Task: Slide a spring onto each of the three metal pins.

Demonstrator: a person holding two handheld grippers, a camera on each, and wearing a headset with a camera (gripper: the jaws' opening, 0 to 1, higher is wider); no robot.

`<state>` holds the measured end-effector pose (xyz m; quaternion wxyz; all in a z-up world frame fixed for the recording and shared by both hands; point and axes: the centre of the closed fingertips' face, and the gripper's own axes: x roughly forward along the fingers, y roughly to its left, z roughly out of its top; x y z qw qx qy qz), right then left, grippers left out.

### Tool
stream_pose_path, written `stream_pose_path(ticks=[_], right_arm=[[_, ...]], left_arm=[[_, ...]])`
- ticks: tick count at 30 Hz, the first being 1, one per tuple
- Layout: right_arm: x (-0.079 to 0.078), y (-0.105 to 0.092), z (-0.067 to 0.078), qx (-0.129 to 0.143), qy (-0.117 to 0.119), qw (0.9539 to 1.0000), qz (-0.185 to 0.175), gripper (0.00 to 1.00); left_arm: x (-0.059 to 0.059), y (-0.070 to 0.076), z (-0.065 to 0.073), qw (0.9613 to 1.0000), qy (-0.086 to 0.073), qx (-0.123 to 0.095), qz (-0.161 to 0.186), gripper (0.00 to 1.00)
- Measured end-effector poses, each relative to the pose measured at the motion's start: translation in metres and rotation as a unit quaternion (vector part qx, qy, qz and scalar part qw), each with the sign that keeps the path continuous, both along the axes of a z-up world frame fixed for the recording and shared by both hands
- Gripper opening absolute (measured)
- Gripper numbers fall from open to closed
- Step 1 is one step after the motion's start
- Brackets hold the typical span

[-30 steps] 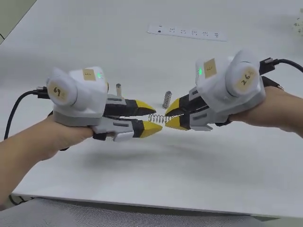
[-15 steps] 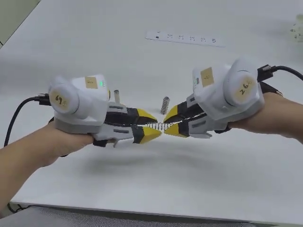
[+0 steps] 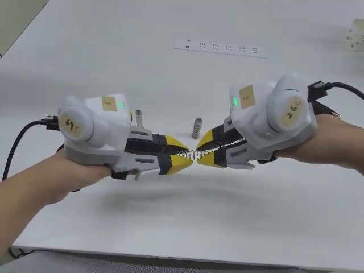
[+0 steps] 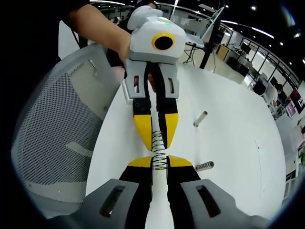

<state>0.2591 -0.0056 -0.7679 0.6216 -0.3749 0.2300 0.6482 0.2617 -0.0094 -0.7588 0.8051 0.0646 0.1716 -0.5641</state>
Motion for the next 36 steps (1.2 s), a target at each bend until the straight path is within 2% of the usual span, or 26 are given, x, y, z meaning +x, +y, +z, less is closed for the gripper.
stream_pose_path(ticks=[18, 24, 30, 36], right_arm=[[-0.006, -0.001, -0.003, -0.002, 0.003, 0.9999, 0.012, 0.08], [-0.008, -0.004, -0.004, 0.002, 0.004, 0.9999, 0.012, 0.09], [-0.007, -0.012, -0.009, -0.008, 0.001, 0.9999, 0.013, 0.09], [-0.007, -0.010, -0.008, 0.003, 0.002, 1.0000, 0.008, 0.08]], left_arm=[[-0.007, -0.001, -0.001, 0.9998, 0.001, 0.010, -0.014, 0.02], [-0.010, -0.003, 0.000, 0.9998, 0.006, 0.005, -0.020, 0.02], [-0.010, -0.006, 0.003, 0.9997, 0.007, 0.000, -0.024, 0.02], [-0.010, -0.004, 0.002, 0.9997, 0.011, -0.001, -0.023, 0.02]])
